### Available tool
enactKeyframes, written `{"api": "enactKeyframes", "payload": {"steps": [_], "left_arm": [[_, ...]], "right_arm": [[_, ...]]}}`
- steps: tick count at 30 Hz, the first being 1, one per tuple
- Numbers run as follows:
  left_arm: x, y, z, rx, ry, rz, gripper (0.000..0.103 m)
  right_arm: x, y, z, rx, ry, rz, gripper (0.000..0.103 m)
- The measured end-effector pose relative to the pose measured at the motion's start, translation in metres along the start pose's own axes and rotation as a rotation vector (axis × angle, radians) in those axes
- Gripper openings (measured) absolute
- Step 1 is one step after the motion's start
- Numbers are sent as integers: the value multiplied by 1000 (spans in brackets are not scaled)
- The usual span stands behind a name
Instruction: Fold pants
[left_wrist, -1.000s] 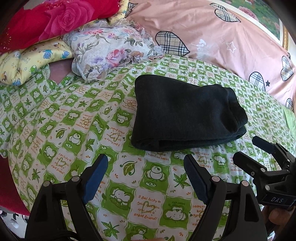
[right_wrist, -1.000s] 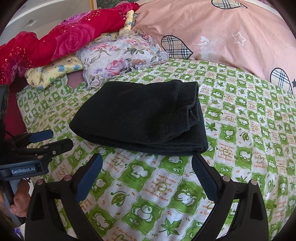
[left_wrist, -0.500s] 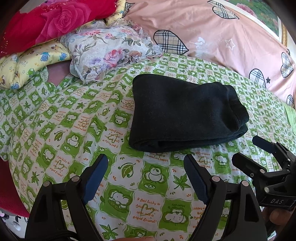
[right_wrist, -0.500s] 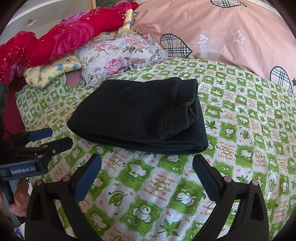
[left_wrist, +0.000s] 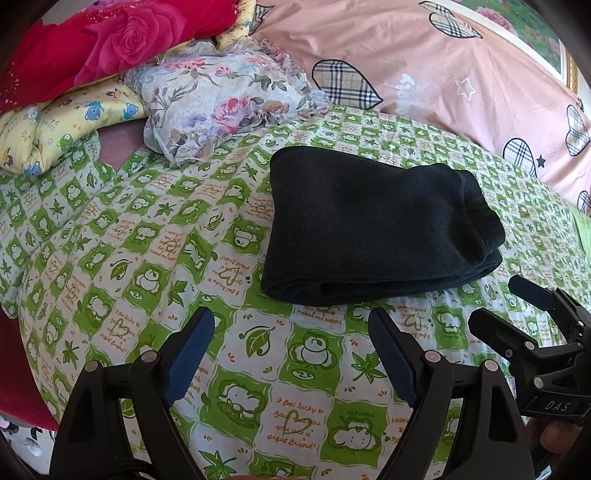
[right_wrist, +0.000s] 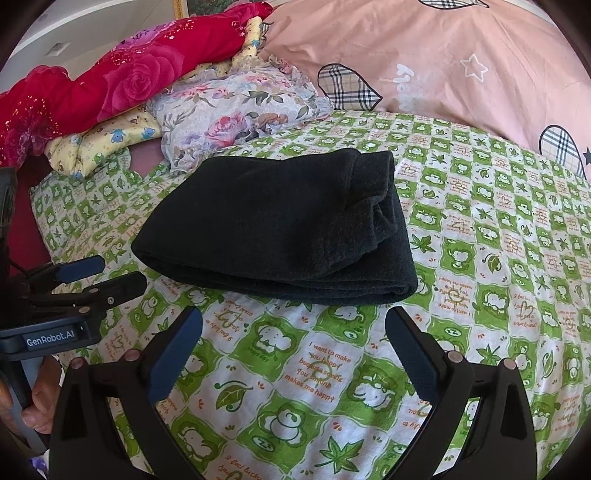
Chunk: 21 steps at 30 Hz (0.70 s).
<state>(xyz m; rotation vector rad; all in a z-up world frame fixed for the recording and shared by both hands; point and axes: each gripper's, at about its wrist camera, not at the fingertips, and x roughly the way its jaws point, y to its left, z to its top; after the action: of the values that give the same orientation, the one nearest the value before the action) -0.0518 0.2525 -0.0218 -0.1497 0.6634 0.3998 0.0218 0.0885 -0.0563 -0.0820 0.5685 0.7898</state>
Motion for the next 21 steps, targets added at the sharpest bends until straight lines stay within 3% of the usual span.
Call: {"api": "enactKeyframes", "payload": {"steps": [21], "left_arm": [[-11, -5, 0, 33, -82, 2, 87]], "right_arm": [[-6, 5, -1, 21, -60, 12, 100]]}}
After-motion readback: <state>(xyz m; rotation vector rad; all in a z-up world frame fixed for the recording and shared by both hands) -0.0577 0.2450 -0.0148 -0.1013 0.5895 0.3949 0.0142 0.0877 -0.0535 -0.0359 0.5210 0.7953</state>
